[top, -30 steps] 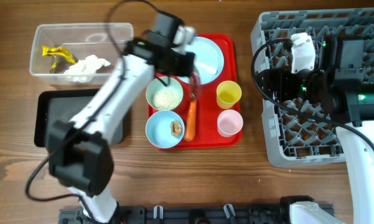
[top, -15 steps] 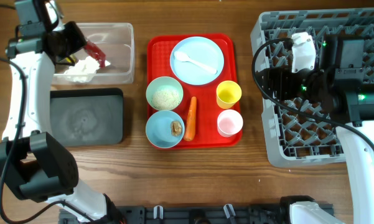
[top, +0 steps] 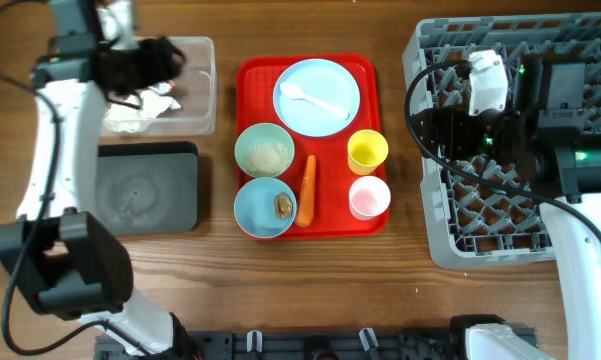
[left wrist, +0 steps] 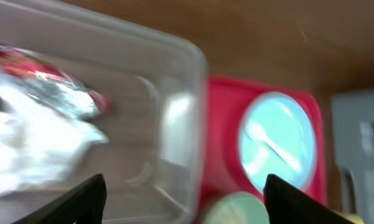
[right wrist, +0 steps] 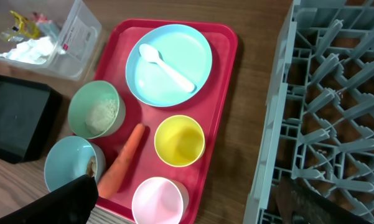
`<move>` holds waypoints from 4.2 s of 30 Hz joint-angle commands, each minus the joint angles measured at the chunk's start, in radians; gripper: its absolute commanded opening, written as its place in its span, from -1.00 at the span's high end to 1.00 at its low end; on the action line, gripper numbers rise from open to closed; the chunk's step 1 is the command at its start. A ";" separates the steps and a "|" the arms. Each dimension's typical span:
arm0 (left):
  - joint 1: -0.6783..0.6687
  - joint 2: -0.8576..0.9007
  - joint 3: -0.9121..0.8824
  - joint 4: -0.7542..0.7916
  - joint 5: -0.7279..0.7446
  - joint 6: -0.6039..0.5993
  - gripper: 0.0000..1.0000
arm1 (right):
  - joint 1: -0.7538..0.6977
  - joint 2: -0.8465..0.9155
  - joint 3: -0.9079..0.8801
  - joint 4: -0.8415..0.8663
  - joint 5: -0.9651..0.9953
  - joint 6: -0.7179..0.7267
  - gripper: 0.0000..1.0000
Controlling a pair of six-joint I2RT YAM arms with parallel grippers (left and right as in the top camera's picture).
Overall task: Sort waste into correct bins and load items into the dishwasher rack
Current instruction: 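Grasp the carrot with left gripper and place it on black tray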
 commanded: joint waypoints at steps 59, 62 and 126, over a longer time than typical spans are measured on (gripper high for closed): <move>-0.719 0.126 -0.349 0.043 -0.226 -0.055 0.28 | 0.003 0.119 0.016 -0.030 0.003 0.037 -0.81; -0.719 0.126 -0.349 0.044 -0.226 -0.055 0.58 | 0.003 0.119 0.016 -0.030 0.011 0.039 -0.81; 0.388 -0.076 -0.233 -0.309 -0.146 -0.209 -0.37 | 0.003 0.119 0.016 0.001 0.014 0.037 -0.95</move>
